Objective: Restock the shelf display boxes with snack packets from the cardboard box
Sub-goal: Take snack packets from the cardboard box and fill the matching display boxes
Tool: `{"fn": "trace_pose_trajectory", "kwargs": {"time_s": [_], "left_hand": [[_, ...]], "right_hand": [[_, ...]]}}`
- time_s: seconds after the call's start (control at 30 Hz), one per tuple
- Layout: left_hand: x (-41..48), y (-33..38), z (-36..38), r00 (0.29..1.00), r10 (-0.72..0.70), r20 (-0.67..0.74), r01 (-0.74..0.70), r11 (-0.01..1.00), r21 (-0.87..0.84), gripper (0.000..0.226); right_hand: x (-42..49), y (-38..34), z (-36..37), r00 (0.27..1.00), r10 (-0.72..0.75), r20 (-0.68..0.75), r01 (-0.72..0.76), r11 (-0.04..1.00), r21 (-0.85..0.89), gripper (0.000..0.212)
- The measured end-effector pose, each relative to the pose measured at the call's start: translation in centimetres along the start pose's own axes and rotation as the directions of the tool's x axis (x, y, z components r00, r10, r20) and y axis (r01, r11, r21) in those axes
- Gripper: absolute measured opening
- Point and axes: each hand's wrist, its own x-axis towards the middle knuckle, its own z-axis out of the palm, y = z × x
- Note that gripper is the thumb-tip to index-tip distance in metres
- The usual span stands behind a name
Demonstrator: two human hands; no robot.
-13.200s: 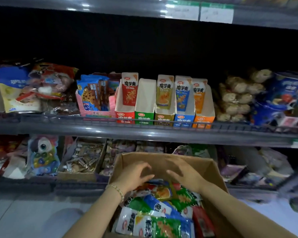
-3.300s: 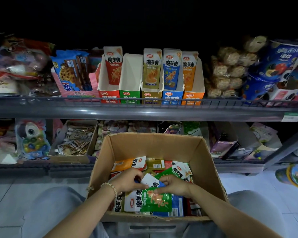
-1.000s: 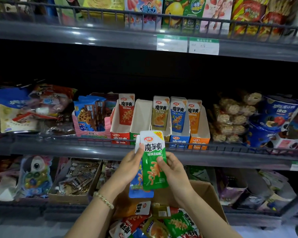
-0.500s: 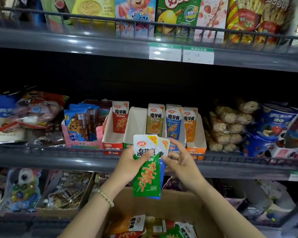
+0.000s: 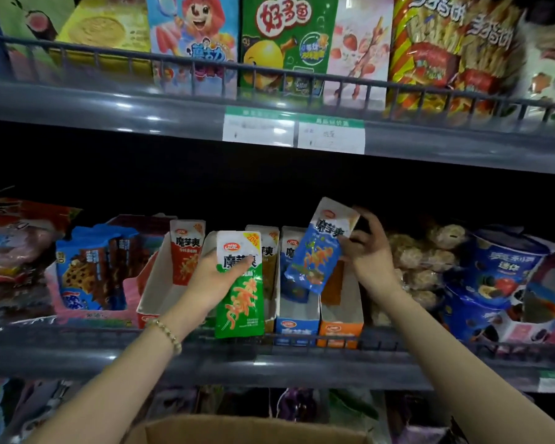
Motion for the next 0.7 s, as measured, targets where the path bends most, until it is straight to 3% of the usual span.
{"fn": "trace_pose_trajectory", "kwargs": {"time_s": [0.13,0.3,0.47,0.57,0.7], "left_hand": [[1.5,-0.8,0.7,0.998,-0.066,-0.015,0.064,0.995,-0.082,0.025],[2.6,-2.3,0.9,0.985,-0.173,0.007,0.172,0.978,-0.118,0.038],[2.4,-2.9,1.3,0.972,-0.221,0.074,0.228,0.969,-0.097,0.033],[2.0,-2.7,1.3,0.973,-0.201,0.116,0.21,0.975,-0.068,0.03],[1.5,-2.7,0.8,0.984,-0.113,0.139,0.116,0.993,-0.01,0.031]], "right_hand": [[3.4,2.2,1.6,0.998,-0.042,-0.037,0.034,0.983,-0.183,0.049],[3.4,5.7,2.7,0.98,-0.073,0.183,0.154,0.861,-0.484,0.045],[3.1,5.9,2.9,0.967,-0.145,0.209,0.249,0.713,-0.655,0.04],[3.4,6.1,2.9,0.96,-0.175,0.218,0.279,0.636,-0.719,0.038],[3.3,6.0,3.1,0.977,-0.148,0.157,0.214,0.593,-0.776,0.038]]}}
